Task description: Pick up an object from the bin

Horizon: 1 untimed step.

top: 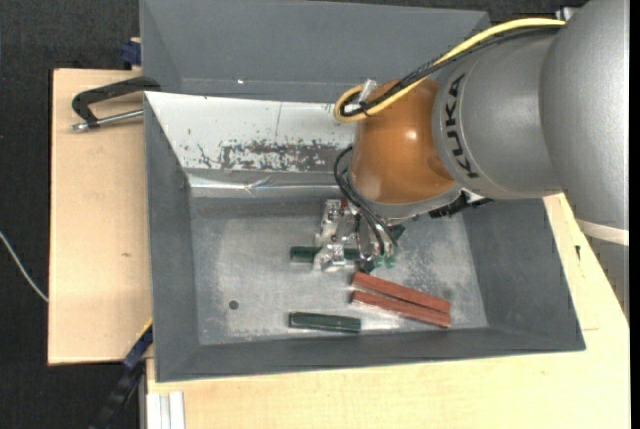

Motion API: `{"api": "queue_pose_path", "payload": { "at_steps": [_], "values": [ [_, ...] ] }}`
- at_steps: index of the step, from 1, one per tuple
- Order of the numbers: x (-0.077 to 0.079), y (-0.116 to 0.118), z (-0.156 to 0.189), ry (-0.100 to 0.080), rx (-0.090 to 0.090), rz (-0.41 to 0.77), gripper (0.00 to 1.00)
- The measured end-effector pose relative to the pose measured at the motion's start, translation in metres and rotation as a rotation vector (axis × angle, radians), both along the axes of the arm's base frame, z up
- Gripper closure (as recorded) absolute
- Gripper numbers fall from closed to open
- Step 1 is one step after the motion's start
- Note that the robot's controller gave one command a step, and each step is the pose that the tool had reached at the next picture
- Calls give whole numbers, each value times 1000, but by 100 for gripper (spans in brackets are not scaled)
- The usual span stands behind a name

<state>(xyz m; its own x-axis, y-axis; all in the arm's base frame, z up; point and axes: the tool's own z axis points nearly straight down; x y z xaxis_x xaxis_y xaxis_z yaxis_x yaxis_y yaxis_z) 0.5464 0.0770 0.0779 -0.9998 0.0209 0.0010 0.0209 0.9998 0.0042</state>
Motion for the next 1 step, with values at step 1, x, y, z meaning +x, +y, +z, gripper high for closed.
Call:
{"api": "queue_pose_path", "payload": {
  "at_steps": [1],
  "values": [
    [0, 0, 0, 0, 0, 0, 100]
  ]
}}
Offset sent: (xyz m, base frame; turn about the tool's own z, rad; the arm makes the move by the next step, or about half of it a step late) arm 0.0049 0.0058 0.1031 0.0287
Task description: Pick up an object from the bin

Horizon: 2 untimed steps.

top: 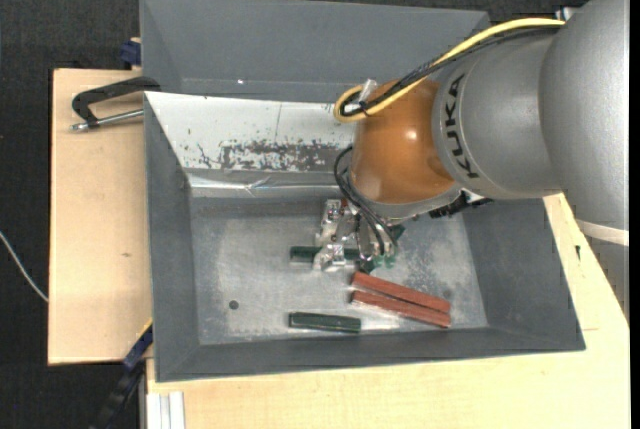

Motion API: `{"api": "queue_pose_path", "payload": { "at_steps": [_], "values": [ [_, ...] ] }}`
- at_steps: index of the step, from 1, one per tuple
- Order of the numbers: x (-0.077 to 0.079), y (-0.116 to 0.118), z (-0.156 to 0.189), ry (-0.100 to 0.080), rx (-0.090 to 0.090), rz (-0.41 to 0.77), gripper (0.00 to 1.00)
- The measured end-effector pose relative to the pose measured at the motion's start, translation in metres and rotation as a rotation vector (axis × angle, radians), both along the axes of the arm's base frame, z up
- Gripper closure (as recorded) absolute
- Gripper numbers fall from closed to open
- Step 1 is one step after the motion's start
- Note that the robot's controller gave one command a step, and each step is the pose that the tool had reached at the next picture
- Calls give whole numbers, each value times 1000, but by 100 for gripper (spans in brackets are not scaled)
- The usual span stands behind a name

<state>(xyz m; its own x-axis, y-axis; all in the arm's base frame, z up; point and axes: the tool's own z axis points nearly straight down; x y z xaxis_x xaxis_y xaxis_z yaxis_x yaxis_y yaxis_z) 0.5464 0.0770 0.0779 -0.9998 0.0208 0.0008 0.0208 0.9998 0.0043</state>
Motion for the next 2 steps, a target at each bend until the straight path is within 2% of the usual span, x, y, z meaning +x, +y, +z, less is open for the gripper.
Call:
{"api": "queue_pose_path", "payload": {
  "at_steps": [1, 2],
  "values": [
    [0, 0, 1, 0, 0, 0, 100],
    [3, -40, 27, -17, 0, -155, 100]
  ]
}}
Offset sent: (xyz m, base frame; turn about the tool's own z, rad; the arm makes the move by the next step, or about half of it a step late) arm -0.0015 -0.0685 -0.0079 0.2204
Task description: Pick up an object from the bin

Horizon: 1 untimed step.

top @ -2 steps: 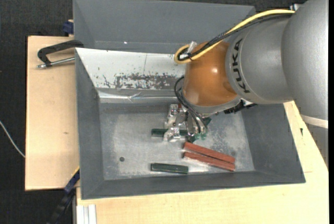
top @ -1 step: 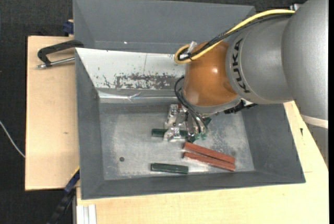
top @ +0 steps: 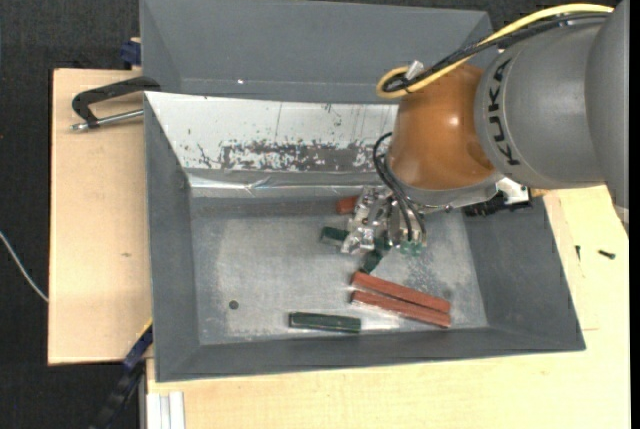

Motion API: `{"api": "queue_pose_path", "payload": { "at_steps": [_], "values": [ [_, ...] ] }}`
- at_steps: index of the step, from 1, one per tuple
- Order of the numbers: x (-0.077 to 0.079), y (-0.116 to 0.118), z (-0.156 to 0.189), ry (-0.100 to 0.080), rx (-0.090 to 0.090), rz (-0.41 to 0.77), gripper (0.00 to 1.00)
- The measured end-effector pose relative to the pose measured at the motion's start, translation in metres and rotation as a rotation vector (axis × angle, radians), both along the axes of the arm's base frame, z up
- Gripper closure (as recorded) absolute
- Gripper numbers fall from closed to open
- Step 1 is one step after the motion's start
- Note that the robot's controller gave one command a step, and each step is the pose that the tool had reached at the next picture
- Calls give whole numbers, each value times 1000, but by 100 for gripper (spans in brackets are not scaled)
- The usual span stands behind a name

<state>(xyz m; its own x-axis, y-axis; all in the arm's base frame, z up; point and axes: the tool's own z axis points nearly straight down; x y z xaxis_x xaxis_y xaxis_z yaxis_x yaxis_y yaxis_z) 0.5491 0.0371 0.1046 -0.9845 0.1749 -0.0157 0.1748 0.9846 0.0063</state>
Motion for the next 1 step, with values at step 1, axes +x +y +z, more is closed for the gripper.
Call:
{"api": "queue_pose_path", "payload": {
  "at_steps": [1],
  "values": [
    [-27, 55, 138, 9, 2, -117, 100]
  ]
}}
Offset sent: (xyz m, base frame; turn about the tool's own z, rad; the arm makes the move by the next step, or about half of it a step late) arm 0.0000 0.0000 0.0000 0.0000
